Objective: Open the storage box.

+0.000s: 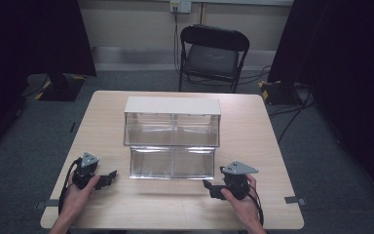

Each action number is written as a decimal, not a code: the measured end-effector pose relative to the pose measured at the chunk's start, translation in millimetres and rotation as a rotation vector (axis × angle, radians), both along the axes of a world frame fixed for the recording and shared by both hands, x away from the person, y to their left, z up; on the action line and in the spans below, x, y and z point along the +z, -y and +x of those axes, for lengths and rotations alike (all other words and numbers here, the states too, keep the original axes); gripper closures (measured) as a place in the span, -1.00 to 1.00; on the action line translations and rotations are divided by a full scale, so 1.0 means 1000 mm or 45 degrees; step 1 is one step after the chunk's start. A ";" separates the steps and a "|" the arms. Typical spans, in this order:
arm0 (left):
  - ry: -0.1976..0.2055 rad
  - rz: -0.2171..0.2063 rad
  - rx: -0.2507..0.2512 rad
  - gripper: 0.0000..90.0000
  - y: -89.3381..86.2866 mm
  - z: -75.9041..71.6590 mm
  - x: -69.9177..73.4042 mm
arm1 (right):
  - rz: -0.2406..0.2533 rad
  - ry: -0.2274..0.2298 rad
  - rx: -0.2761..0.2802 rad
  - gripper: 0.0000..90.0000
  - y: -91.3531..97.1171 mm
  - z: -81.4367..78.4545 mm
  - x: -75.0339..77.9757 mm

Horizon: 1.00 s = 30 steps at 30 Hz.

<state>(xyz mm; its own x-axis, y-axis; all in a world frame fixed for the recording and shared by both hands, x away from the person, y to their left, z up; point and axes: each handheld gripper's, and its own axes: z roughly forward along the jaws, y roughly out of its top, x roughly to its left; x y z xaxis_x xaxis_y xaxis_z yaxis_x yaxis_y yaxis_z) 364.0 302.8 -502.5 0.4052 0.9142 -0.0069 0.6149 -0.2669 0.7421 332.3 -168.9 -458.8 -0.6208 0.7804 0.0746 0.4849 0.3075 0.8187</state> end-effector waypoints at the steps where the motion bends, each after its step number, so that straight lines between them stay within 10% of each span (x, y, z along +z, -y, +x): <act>1: 0.000 0.002 0.000 -0.70 0.000 0.000 0.000 | 0.000 0.000 0.000 -0.61 0.000 0.000 0.000; 30: 0.000 -0.001 -0.001 -0.70 0.000 0.000 0.000 | 0.071 0.029 0.046 -0.62 0.004 -0.006 0.009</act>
<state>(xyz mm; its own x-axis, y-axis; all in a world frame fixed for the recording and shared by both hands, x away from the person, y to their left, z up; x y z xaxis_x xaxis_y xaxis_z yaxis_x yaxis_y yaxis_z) 363.7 302.9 -502.6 0.4059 0.9139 -0.0072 0.6145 -0.2670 0.7424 326.7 -172.9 -449.5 -0.6505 0.7525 0.1029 0.4555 0.2782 0.8456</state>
